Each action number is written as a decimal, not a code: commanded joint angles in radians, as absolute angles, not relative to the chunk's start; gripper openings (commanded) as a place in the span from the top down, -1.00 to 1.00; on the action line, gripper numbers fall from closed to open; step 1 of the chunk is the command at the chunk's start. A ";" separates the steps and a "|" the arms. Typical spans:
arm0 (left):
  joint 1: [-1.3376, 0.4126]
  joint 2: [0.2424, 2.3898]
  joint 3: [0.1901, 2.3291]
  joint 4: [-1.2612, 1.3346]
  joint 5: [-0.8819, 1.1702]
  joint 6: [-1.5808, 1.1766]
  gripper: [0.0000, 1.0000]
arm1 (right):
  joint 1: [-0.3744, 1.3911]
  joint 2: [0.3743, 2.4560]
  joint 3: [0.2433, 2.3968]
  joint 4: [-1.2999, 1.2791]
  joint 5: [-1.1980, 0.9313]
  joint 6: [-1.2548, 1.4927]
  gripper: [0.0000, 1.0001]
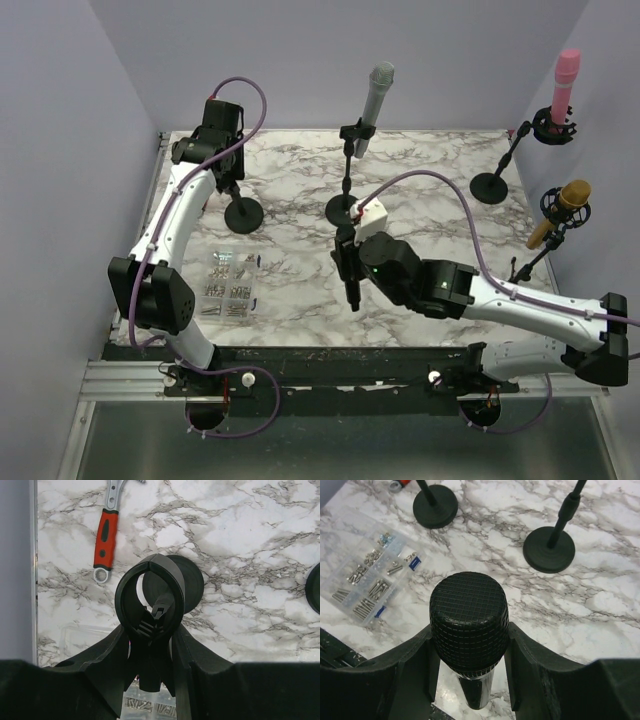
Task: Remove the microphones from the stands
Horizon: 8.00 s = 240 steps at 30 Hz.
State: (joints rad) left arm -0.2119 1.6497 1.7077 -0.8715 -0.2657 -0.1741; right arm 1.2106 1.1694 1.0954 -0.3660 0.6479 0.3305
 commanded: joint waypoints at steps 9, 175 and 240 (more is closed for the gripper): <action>-0.158 1.633 1.713 -0.860 -0.161 -0.205 -0.28 | 1.140 1.387 1.218 -0.384 0.367 0.338 0.99; -0.537 1.145 1.205 -0.138 0.357 -0.179 -0.78 | 0.489 1.708 1.676 -0.083 0.120 0.204 0.99; -0.531 1.710 1.470 0.105 0.241 -0.109 1.00 | 0.419 1.792 2.140 -0.302 0.127 0.131 0.99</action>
